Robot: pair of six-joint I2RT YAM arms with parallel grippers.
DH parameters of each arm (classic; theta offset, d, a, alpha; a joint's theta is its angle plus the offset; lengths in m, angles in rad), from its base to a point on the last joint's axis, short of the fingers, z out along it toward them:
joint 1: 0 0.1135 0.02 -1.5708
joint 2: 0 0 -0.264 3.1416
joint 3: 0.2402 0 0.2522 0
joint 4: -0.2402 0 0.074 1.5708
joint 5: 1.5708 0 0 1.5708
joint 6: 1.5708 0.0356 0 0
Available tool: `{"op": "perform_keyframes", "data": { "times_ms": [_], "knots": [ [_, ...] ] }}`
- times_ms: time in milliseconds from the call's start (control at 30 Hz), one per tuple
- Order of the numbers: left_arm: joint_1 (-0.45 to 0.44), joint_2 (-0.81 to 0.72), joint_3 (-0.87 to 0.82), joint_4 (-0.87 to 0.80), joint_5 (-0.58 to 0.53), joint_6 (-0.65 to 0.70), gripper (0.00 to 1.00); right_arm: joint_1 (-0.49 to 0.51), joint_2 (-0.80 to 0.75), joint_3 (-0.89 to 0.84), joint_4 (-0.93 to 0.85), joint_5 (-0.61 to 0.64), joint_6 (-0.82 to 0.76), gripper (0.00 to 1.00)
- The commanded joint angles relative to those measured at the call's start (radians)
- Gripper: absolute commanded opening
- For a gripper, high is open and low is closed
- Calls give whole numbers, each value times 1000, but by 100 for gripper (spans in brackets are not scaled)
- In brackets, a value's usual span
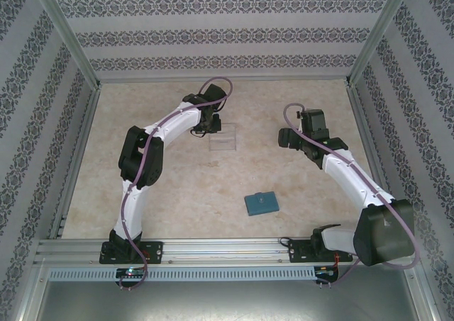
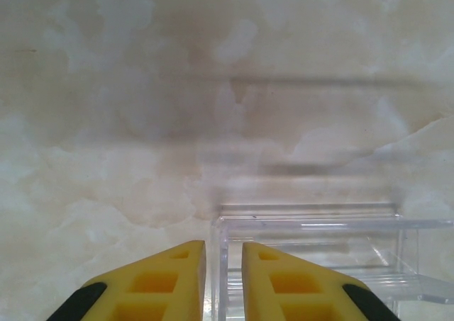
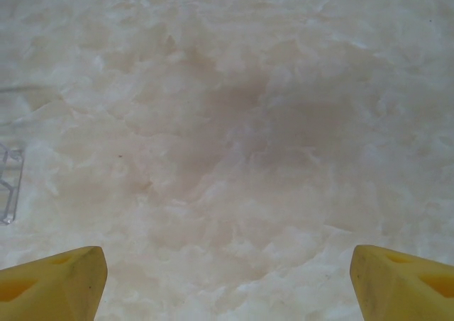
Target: Take the credit cards out of the card holder
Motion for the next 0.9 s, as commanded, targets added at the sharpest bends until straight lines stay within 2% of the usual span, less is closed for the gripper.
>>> {"op": "perform_keyframes", "data": {
  "times_ms": [0, 200, 333, 500, 567, 633, 733, 867],
  "knots": [
    [-4, -46, -7, -23, -17, -1, 25, 10, -12, 45, -44, -48, 24, 87],
    [-15, -149, -67, 19, 18, 53, 28, 20, 13, 86, -178, -188, 66, 86],
    [-20, -227, -133, 90, 169, 105, 29, 52, 28, 108, -291, -304, 80, 84],
    [-44, -262, -160, 103, 362, 146, 29, 143, 46, 123, -439, -294, 155, 80],
    [-54, -257, -178, 129, 514, 155, 29, 177, 50, 104, -468, -296, 246, 78],
    [-62, -254, -199, 147, 582, 152, 28, 217, 45, 78, -481, -272, 363, 79],
    [-62, -258, -226, 144, 566, 157, 28, 273, 18, 16, -455, -237, 625, 82],
    [-59, -271, -241, 116, 487, 182, 28, 345, -13, -52, -466, -188, 1019, 83]
  ]
}}
